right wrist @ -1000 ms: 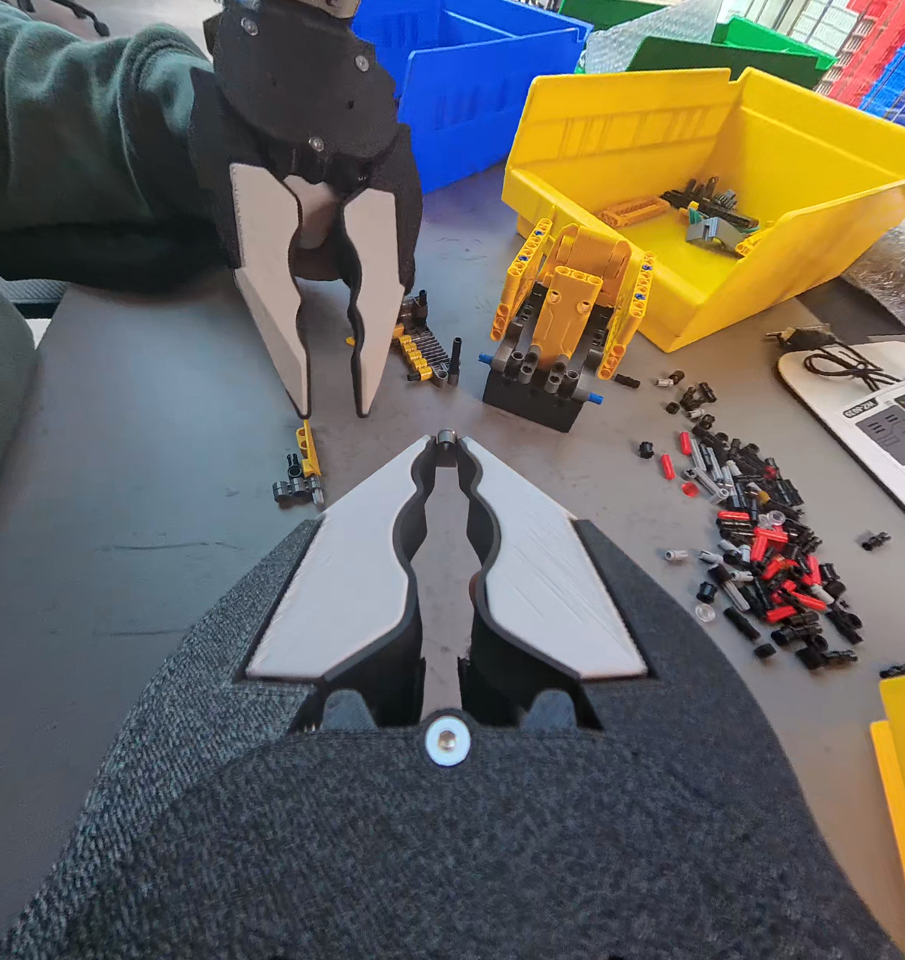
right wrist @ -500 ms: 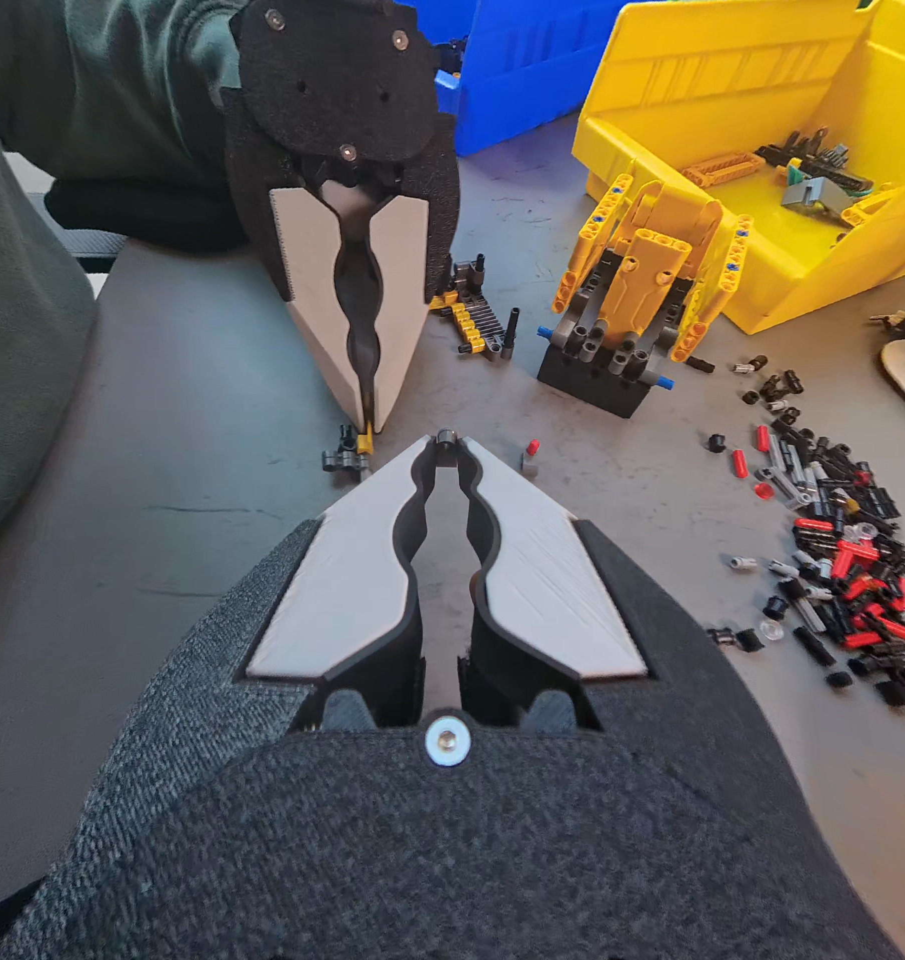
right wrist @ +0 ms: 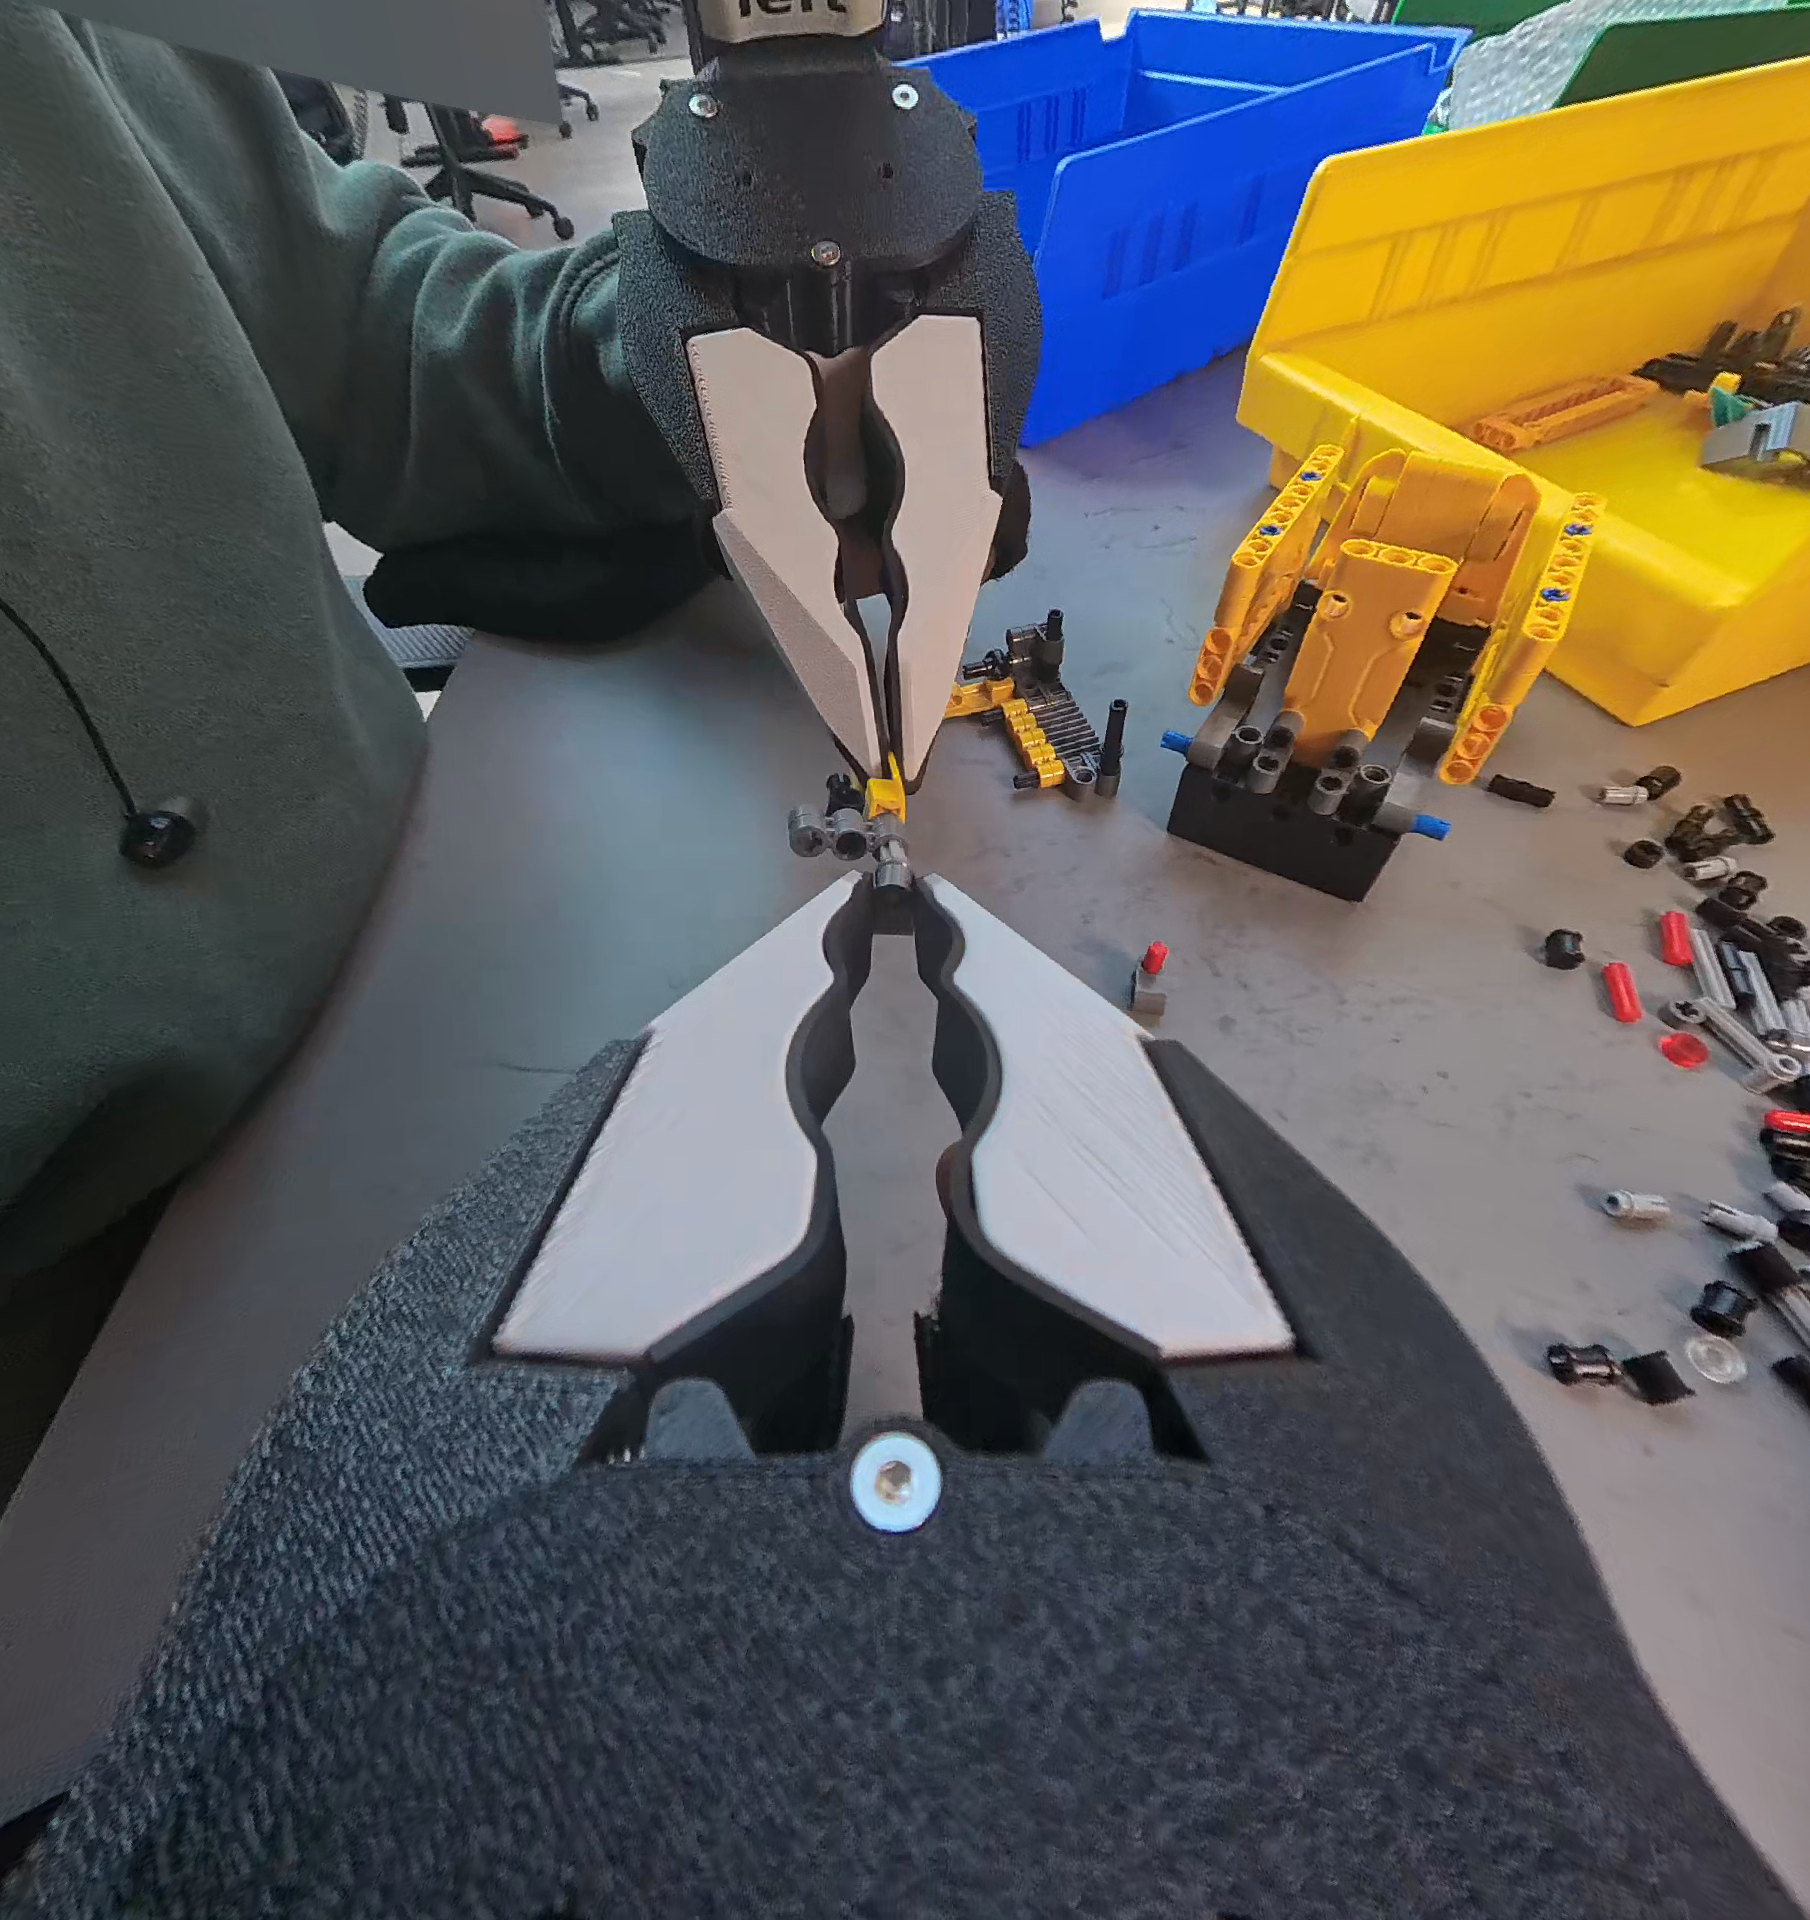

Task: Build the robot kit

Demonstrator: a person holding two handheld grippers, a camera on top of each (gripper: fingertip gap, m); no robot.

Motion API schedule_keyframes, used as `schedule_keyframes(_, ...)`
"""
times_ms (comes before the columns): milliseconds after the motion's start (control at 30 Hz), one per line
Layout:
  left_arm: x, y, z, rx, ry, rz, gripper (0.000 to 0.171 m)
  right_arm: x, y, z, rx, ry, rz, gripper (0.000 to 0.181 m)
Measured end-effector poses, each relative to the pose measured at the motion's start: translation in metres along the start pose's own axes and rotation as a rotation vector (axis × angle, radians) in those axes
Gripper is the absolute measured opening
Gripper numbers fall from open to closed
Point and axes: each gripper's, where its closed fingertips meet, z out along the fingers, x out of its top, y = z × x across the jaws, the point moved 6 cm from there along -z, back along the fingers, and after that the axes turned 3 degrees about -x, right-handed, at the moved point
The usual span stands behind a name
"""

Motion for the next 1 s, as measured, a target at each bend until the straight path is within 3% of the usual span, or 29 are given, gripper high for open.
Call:
schedule_keyframes(200, 0.003, 0.007, -0.003, -0.049, 0.002, 0.016, 0.000, 0.002, -0.006, -0.001, 0.089, 0.044, 0.037, 0.006)
schedule_keyframes(367, -0.004, 0.013, 0.001, -0.072, -0.093, 0.038, 0.000, -0.007, -0.012, 0.005, 0.151, -0.028, 0.043, 0.006)
schedule_keyframes(1000, -0.020, 0.015, 0.013, -0.124, -0.186, -0.049, 0.000, -0.023, -0.018, 0.016, 0.144, -0.206, -0.014, 0.005)
